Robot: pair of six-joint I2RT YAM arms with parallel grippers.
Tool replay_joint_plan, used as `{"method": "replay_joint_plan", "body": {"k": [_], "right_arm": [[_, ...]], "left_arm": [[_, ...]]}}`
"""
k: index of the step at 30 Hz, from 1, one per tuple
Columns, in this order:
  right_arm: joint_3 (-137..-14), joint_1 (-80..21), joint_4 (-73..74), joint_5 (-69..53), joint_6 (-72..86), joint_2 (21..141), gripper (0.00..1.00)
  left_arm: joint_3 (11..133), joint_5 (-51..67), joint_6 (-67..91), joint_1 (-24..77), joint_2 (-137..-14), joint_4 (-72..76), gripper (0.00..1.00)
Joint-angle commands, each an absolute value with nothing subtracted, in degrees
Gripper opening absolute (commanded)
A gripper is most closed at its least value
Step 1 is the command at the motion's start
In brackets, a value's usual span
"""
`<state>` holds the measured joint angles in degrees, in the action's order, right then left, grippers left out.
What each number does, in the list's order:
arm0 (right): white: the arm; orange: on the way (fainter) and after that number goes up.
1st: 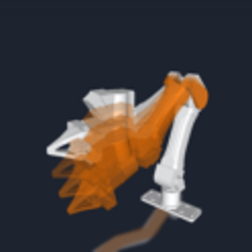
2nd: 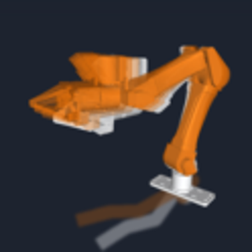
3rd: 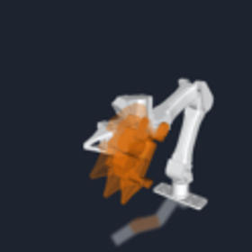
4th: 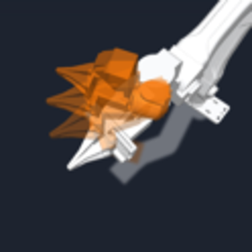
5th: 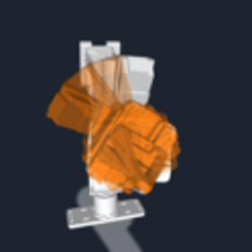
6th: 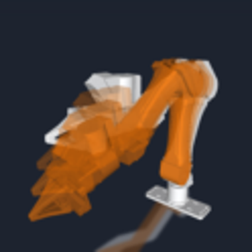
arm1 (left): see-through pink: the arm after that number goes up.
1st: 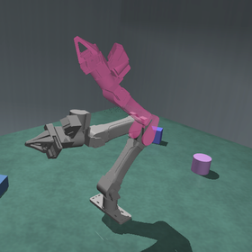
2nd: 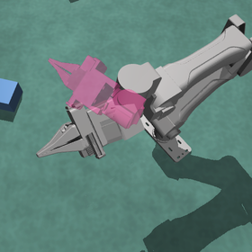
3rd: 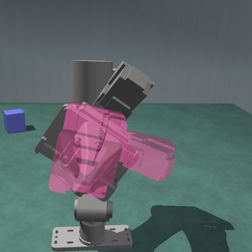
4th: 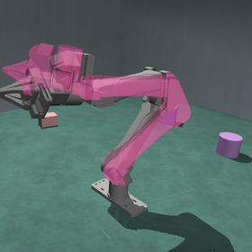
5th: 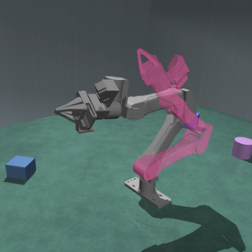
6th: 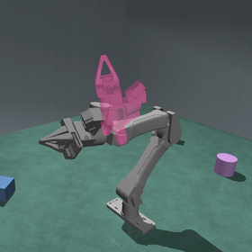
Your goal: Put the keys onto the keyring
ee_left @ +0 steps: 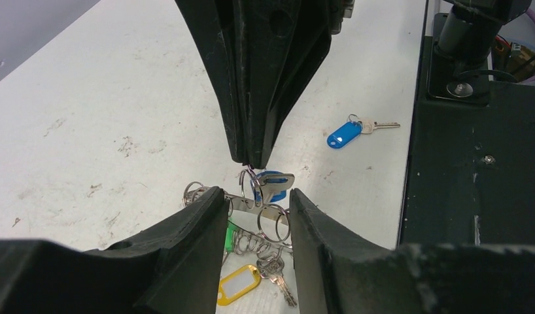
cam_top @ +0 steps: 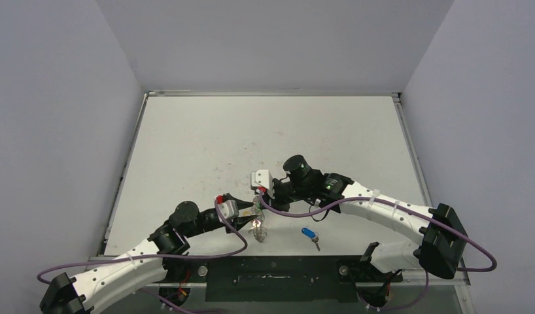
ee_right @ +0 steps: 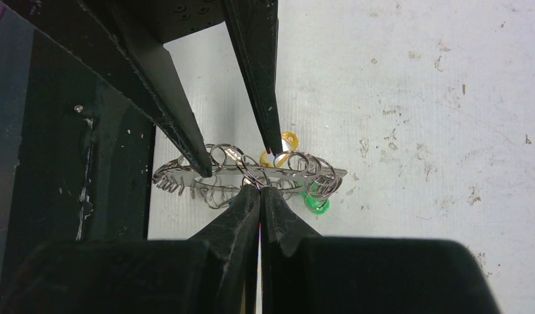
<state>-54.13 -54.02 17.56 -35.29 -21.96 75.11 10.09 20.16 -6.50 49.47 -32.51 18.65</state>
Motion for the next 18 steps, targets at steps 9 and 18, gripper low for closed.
{"method": "replay_joint_plan", "body": {"k": [9,18], "right_arm": [[-57.2,-54.6,15.2,-36.3,-21.8,75.1,0.0],[-57.4,-54.7,15.7,-36.4,-22.3,75.3,0.0]], "left_arm": [[14.9,17.9,-8.5,49.7,-35.2,18.2,0.27],[15.6,17.9,-9.1,49.7,-37.3,19.0,0.28]]}}
